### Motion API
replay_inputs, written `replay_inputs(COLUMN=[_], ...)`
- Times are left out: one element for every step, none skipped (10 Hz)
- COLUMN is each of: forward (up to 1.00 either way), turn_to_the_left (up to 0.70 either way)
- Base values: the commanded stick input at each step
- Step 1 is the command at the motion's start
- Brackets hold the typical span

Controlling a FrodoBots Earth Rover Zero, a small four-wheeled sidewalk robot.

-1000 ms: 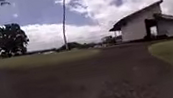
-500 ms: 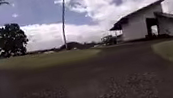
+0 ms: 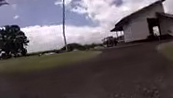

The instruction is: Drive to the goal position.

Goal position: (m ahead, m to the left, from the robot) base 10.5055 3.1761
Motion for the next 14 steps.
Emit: replay_inputs(forward=[0.70,0.70,0.70,0.70,0.70,0.70,0.70,0.70,0.70,0.70,0.70,0.70,0.70,0.70], turn_to_the_left=[0.00,0.00,0.00,0.00,0.00,0.00,0.00,0.00,0.00,0.00,0.00,0.00,0.00,0.00])
